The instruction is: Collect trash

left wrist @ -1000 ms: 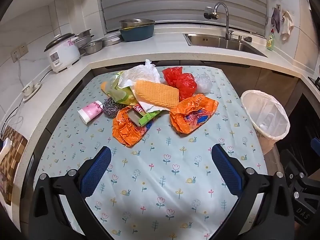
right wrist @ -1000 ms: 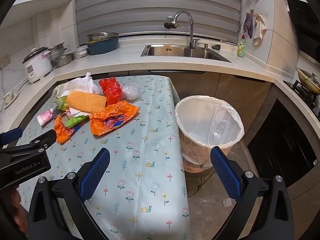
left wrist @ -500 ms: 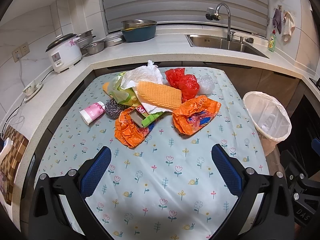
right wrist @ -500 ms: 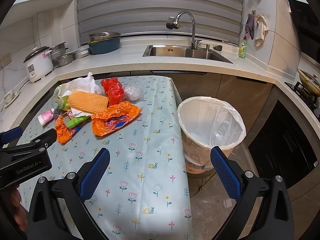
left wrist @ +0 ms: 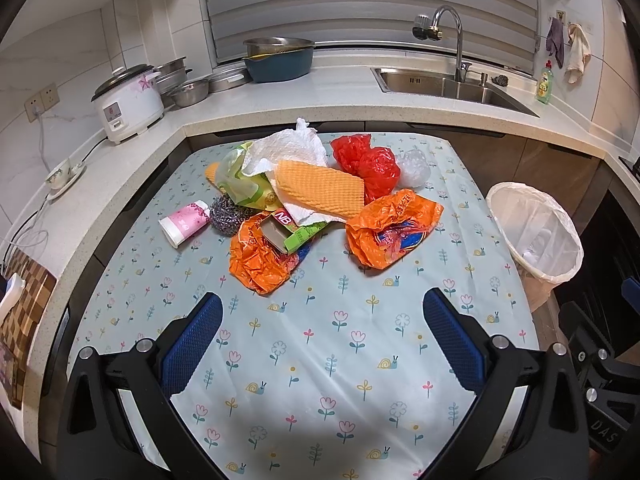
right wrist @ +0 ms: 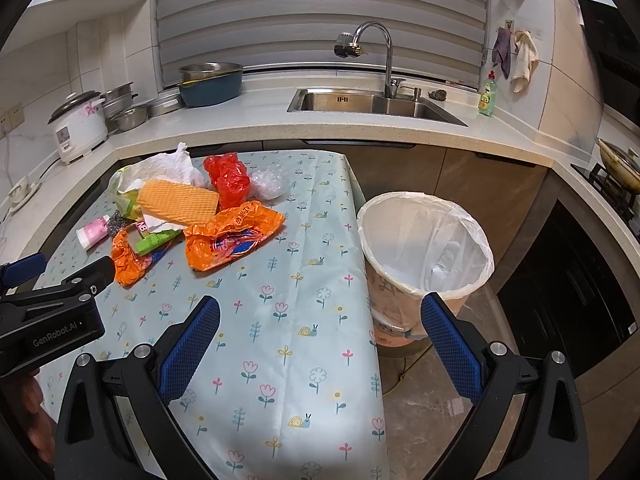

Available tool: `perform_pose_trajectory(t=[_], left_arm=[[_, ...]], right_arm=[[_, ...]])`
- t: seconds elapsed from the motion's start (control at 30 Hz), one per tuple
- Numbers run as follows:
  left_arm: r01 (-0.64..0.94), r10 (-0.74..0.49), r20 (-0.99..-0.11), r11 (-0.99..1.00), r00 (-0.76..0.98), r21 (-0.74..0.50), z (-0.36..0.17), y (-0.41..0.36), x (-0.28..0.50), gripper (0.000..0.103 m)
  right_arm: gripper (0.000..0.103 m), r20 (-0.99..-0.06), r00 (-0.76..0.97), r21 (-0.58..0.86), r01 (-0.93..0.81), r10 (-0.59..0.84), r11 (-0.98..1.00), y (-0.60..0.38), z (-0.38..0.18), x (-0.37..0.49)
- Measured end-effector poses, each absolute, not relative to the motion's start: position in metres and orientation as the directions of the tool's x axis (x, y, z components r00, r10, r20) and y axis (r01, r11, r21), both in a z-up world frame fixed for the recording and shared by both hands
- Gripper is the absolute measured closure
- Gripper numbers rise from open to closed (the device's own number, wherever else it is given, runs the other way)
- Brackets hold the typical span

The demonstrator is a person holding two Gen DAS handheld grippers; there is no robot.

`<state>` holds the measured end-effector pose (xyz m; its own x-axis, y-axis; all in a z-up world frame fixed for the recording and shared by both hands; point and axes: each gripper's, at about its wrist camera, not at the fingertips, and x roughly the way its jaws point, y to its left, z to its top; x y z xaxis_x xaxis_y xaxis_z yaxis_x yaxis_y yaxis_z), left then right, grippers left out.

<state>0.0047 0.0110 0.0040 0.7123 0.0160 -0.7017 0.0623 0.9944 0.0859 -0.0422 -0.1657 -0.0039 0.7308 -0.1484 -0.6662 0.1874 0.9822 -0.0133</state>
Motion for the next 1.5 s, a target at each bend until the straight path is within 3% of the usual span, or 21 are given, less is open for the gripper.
perform_pose_trajectory(t=[1.5], left_arm=[[0.063,0.017,-0.696,0.994,0.717,0.090,0.0036,0.0097,0.0048,0.007]], right_arm=[[0.007,-0.664,0.734,-0.012,0.184,-0.146,0.983,-0.1633,-0.0036,-0.0427]])
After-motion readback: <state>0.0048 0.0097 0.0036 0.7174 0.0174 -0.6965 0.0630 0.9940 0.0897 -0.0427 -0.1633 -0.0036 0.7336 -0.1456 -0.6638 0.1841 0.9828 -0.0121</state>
